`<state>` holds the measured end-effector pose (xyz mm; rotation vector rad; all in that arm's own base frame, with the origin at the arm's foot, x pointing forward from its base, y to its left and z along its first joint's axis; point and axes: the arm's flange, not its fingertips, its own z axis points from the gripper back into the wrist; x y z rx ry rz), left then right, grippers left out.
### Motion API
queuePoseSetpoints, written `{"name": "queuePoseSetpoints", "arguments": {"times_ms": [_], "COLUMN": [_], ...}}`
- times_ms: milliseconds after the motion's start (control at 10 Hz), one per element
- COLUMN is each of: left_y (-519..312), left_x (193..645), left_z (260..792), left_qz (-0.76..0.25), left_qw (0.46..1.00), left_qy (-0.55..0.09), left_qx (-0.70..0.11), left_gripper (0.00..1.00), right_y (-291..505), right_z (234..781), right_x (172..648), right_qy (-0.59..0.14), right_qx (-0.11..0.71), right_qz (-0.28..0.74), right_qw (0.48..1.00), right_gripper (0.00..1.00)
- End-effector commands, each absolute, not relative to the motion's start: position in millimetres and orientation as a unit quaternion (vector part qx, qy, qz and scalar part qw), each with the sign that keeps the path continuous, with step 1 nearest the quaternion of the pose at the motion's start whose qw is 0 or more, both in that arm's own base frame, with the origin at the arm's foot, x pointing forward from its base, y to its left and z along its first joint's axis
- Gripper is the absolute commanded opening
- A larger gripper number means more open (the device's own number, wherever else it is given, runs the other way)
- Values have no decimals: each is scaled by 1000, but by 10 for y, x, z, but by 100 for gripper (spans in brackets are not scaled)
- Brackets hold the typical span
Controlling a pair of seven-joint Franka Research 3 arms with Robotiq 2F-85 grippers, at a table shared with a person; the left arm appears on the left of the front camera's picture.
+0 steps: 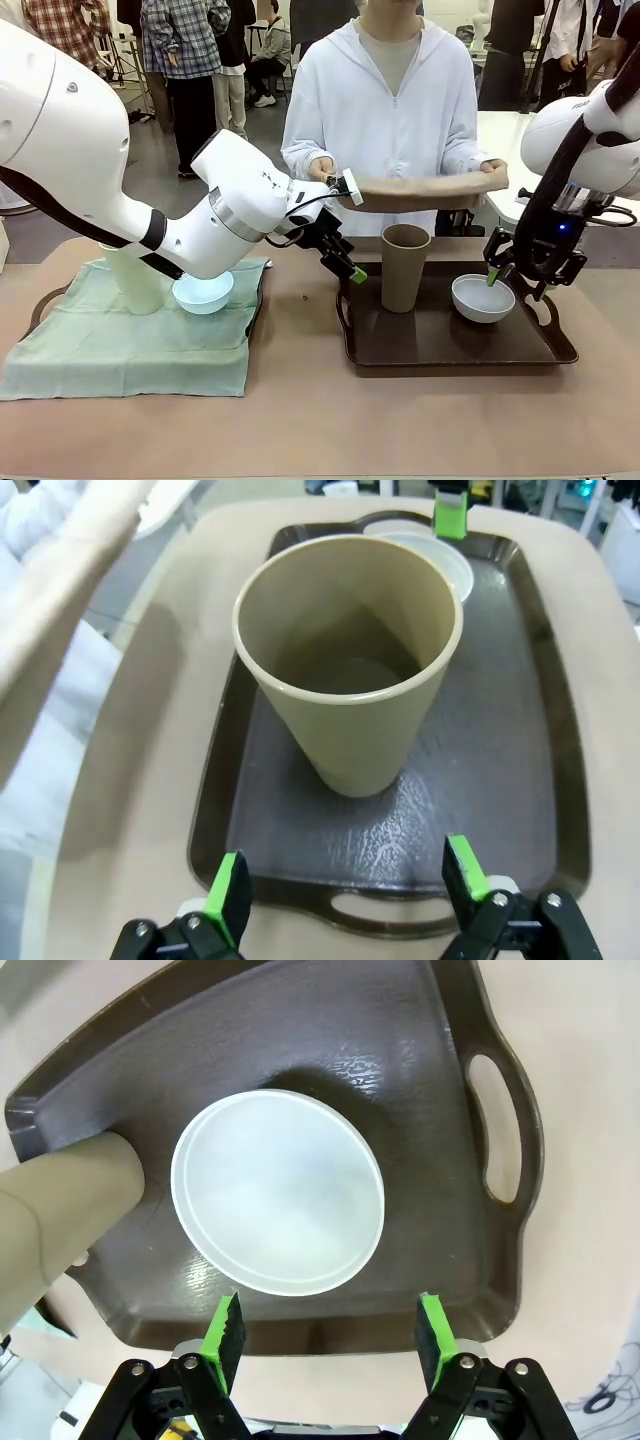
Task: Set up a tray with a mat and arrange the tableware.
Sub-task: Pick up the Picnic Bowl and Reusable plastic cup from the Handle tray in front of the human's position and hold them in the air.
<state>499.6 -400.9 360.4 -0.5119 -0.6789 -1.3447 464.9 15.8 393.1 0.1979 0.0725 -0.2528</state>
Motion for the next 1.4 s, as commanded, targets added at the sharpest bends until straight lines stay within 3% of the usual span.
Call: {"name": "queuePoseSetpoints", "arguments": {"times_ms": [0, 500, 1300], "left_y": [-4042, -4040, -4321], "left_x": [4967, 5005, 5345], "left_z": [3613, 3523, 3318], "left_qz": [-608, -622, -641], "left_qw": [696, 670, 624], "left_qy": [-311, -316, -330], "left_qx": [-223, -252, -301], "left_gripper": [100, 100, 100], "right_y": [168, 254, 196], "right_z": [3954, 3770, 3596], "right_x": [4637, 4749, 4696], "right_qy": [36, -32, -31], "right_qx": [93, 90, 91], "right_qz": [-124, -143, -119], "right_qw": [987, 985, 988], "right_gripper": [88, 88, 88]}}
